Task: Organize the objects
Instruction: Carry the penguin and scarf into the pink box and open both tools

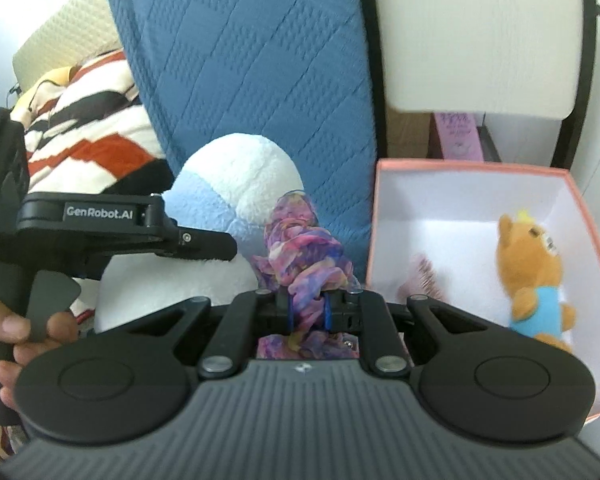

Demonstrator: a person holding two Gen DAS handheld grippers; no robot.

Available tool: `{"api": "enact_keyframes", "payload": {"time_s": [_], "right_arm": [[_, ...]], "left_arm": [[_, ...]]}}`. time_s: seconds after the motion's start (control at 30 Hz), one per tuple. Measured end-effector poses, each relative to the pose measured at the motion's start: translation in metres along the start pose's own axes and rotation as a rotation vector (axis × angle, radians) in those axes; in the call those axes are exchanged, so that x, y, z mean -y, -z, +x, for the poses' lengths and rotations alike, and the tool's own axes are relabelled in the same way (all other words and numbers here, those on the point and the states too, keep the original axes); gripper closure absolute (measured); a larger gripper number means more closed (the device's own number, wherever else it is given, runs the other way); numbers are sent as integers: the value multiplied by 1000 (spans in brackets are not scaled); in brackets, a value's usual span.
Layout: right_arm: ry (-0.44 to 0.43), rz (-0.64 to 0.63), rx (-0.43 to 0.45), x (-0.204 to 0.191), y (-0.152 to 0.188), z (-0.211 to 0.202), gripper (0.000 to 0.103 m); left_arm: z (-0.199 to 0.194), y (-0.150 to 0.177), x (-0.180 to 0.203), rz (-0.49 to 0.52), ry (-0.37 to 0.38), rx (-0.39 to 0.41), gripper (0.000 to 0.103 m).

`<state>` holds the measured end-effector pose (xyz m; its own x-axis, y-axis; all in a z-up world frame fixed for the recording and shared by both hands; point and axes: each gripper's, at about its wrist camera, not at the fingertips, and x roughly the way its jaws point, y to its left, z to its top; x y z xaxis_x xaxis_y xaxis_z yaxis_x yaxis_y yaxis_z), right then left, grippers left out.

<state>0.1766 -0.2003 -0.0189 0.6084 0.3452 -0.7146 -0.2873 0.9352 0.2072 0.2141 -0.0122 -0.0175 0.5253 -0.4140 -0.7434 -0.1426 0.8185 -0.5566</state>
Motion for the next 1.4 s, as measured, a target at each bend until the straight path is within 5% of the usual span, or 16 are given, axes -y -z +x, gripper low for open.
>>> {"api": "enact_keyframes", "payload": {"time_s": [0.27, 0.37, 0.47, 0.57, 0.77, 0.83, 1.07, 1.4], "right_arm": [[54, 41, 57, 44, -12, -29, 87], [79, 60, 68, 60, -10, -37, 87], [108, 72, 72, 75, -5, -40, 87], [153, 91, 65, 95, 1, -36, 87], [189, 167, 34, 137, 24, -25, 87], [196, 179, 19, 145, 32, -20, 87], [237, 211, -11, 164, 49, 7, 87], [308, 291, -7, 190, 70, 19, 84]], "left_arm": [[10, -15, 56, 48, 52, 1, 16], [14, -16, 80, 66, 74, 25, 28], [16, -20, 104, 74, 131, 35, 29], [28, -19, 122, 147, 106, 43, 28], [65, -8, 94, 131, 38, -61, 25], [73, -4, 68, 111, 1, -67, 17], [80, 6, 13, 33, -41, -81, 14], [109, 35, 41, 114, -10, -110, 14]]}}
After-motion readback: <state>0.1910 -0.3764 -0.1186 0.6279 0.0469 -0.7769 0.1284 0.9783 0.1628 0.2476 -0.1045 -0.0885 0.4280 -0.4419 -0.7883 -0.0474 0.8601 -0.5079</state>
